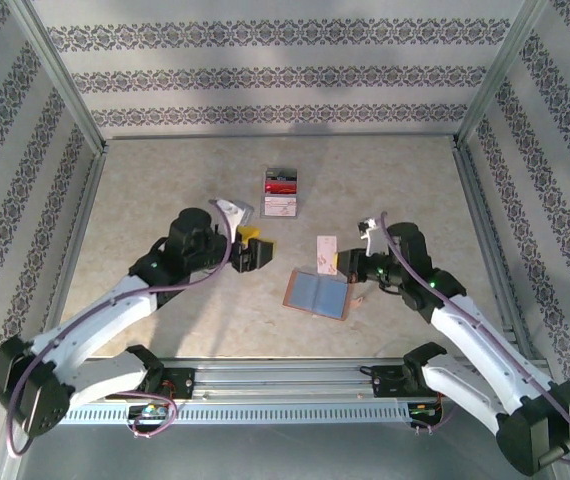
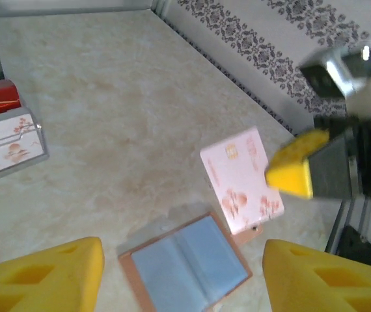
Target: Take the credit cards out of the card holder
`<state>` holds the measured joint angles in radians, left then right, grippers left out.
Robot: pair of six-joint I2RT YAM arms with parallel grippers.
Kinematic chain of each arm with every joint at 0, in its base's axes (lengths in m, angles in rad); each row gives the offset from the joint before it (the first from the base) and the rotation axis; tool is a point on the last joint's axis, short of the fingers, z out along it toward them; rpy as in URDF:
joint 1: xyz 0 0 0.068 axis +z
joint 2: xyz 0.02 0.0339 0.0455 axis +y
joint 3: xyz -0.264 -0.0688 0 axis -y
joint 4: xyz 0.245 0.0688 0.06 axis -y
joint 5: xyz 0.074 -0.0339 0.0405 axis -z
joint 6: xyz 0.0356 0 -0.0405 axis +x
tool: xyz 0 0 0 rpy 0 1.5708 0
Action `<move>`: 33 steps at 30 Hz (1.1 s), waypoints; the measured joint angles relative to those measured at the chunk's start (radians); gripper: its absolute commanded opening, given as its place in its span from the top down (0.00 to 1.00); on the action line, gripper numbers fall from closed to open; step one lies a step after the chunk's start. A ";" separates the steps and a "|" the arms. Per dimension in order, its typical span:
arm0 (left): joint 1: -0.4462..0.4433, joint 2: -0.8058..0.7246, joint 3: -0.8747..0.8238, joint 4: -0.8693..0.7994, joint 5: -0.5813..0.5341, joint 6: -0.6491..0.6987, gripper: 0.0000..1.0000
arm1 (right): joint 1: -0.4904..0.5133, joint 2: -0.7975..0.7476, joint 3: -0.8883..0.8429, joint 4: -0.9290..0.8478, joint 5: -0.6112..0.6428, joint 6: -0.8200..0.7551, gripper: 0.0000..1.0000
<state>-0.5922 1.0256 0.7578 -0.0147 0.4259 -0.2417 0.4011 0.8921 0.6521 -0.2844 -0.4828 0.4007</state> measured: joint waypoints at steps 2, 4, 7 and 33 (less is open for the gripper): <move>0.003 -0.085 -0.039 -0.001 0.018 0.071 0.21 | 0.000 0.042 0.064 -0.021 -0.043 -0.108 0.98; 0.004 -0.159 -0.056 -0.003 0.039 0.148 0.17 | 0.000 0.085 0.127 -0.049 -0.090 -0.210 0.98; 0.004 -0.228 -0.054 -0.009 0.082 0.266 0.15 | 0.003 0.142 0.220 -0.098 -0.149 -0.359 0.99; 0.005 0.034 0.169 -0.221 0.330 0.721 0.92 | 0.291 0.325 0.597 -0.469 -0.011 -1.141 0.98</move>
<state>-0.5869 1.0595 0.9264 -0.2359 0.7555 0.4797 0.6918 1.2167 1.2495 -0.7532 -0.4942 -0.7399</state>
